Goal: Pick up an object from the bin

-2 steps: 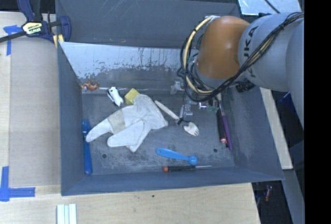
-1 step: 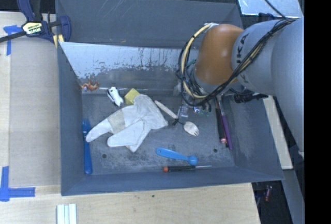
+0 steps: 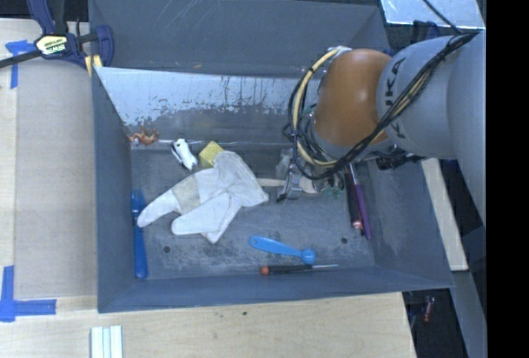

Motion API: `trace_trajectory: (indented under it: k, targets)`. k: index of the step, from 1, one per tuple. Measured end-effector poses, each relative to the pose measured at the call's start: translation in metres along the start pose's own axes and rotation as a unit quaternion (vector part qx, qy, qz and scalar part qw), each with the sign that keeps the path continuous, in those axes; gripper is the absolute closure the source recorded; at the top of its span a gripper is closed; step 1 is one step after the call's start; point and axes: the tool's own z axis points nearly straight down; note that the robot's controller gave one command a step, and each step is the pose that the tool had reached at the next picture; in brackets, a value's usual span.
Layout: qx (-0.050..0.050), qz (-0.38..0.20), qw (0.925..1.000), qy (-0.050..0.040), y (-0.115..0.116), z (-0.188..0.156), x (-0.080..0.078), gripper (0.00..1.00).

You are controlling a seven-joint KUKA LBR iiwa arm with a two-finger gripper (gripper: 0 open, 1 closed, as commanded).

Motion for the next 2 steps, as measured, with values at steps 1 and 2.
trace_trajectory:
  k: [1, 2]
  targets:
    - [0.000, 0.000, 1.0000, -0.0001, 0.0000, -0.0002, 0.0000, 1.00]
    - [0.000, 0.000, 1.0000, -0.0013, -0.0001, -0.0059, -0.0005, 1.00]
